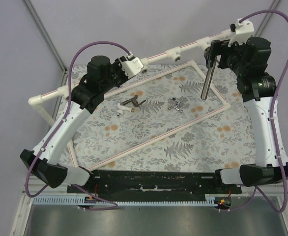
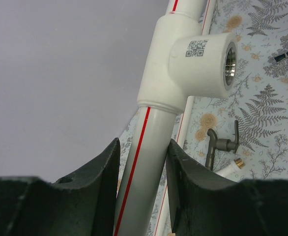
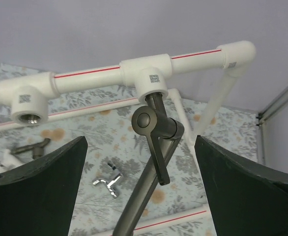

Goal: Install the water faucets

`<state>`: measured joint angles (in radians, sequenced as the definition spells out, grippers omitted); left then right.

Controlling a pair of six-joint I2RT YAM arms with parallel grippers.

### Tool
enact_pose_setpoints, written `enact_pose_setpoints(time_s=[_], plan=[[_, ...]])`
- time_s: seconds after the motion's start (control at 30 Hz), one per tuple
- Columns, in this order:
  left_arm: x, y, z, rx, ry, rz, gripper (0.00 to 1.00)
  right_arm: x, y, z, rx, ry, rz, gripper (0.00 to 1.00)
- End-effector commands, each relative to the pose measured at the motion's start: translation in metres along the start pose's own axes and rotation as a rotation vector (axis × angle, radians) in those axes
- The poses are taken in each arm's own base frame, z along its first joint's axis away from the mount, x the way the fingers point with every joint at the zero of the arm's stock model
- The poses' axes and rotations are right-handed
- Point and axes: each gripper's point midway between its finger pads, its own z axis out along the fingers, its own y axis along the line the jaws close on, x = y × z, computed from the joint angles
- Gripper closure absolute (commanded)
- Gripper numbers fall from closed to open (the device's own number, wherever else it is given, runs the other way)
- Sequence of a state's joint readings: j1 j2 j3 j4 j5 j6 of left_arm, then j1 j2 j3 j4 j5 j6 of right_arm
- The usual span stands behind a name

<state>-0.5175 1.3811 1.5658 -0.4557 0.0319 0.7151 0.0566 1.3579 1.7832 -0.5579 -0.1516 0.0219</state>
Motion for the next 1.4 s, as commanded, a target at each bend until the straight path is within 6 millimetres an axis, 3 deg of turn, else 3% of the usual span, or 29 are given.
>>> enact_pose_setpoints(time_s=[0.0, 0.2, 0.33, 0.47, 0.57, 0.63, 0.7, 0.83, 0.93, 1.0, 1.1, 1.17, 1.37], plan=[[0.057, -0.053, -0.010, 0.149, 0.213, -0.145, 0.95, 0.027, -0.020, 0.020, 0.133, 0.094, -0.264, 0.02], [0.057, -0.055, -0.009, 0.155, 0.209, -0.148, 0.95, 0.052, -0.033, 0.048, 0.210, 0.157, -0.360, 0.03], [0.057, -0.055, -0.007, 0.153, 0.206, -0.150, 0.95, 0.063, -0.044, 0.064, 0.270, 0.141, -0.331, 0.12], [0.057, -0.055, -0.008, 0.154, 0.207, -0.148, 0.94, 0.072, -0.042, 0.075, 0.210, 0.123, -0.211, 0.27], [0.057, -0.055, -0.008, 0.152, 0.209, -0.145, 0.94, 0.074, -0.047, 0.078, 0.163, 0.098, -0.049, 0.47], [0.058, -0.055, -0.008, 0.151, 0.210, -0.145, 0.94, 0.069, -0.036, 0.078, 0.070, 0.066, 0.116, 0.60], [0.058, -0.055, -0.009, 0.149, 0.211, -0.146, 0.95, 0.065, -0.046, 0.075, 0.031, 0.042, 0.285, 0.73], [0.058, -0.055, -0.008, 0.151, 0.211, -0.145, 0.94, 0.045, -0.038, 0.073, -0.133, -0.011, 0.690, 0.90], [0.058, -0.055, -0.008, 0.150, 0.212, -0.146, 0.94, 0.030, -0.036, 0.079, -0.271, -0.023, 1.147, 0.95], [0.056, -0.055, -0.009, 0.151, 0.204, -0.148, 0.94, 0.028, -0.041, 0.087, -0.379, -0.049, 1.470, 0.93], [0.055, -0.054, -0.011, 0.150, 0.200, -0.149, 0.94, 0.029, -0.056, 0.099, -0.519, -0.142, 1.883, 0.75], [0.055, -0.054, -0.011, 0.149, 0.199, -0.150, 0.95, 0.018, -0.061, 0.100, -0.600, -0.196, 1.942, 0.64], [0.052, -0.052, -0.012, 0.144, 0.194, -0.155, 0.94, 0.012, -0.071, 0.099, -0.581, -0.234, 1.906, 0.39]])
